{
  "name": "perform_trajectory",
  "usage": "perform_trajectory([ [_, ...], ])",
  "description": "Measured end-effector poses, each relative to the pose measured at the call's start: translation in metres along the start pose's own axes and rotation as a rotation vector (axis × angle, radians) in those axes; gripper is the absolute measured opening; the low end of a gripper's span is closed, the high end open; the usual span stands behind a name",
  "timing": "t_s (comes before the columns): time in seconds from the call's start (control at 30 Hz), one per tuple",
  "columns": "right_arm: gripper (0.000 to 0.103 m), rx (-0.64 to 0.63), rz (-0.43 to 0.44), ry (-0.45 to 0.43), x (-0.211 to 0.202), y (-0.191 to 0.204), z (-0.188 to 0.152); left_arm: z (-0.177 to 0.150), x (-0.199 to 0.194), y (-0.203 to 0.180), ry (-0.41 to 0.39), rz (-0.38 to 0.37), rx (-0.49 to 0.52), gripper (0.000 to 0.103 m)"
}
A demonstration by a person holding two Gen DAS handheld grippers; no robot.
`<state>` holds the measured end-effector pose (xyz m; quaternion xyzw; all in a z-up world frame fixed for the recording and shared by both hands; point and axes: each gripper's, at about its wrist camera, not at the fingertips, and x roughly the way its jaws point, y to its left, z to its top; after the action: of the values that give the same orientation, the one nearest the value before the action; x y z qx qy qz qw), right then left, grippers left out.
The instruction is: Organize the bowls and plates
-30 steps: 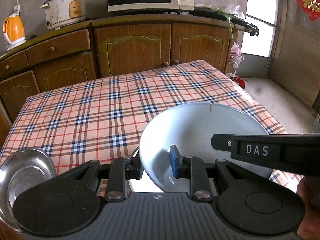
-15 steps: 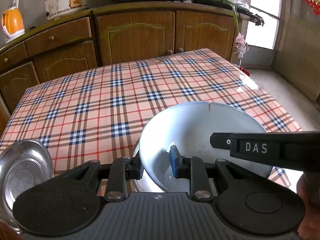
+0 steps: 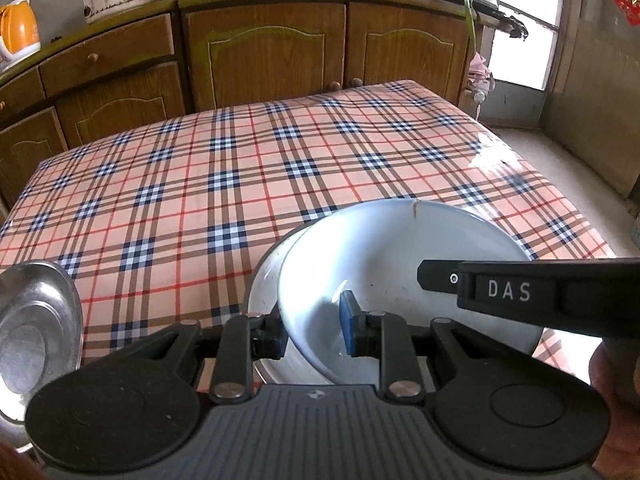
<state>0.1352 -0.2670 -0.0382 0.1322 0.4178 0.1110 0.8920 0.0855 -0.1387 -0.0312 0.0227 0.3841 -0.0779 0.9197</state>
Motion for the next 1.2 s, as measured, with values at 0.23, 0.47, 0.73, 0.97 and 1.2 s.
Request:
perform_trajectory([
  [0.23, 0.026, -0.023, -0.013, 0.008, 0.006, 0.002, -0.002, -0.003, 0.006, 0.002, 0.009, -0.007, -0.011, 0.025],
  [0.47, 0.026, -0.052, -0.024, 0.011, 0.012, 0.006, -0.004, -0.005, 0.012, 0.004, 0.012, -0.009, -0.028, 0.026],
  [0.73, 0.026, -0.058, -0.025, 0.017, 0.014, 0.007, -0.004, -0.006, 0.015, 0.006, 0.005, -0.016, -0.04, 0.026],
  [0.97, 0.028, -0.07, -0.028, 0.027, 0.015, 0.008, -0.003, -0.009, 0.014, 0.009, -0.005, -0.024, -0.058, 0.027],
  [1.2, 0.035, -0.093, -0.04, 0.058, 0.018, 0.014, 0.003, -0.01, 0.013, 0.012, -0.012, -0.033, -0.076, 0.028],
])
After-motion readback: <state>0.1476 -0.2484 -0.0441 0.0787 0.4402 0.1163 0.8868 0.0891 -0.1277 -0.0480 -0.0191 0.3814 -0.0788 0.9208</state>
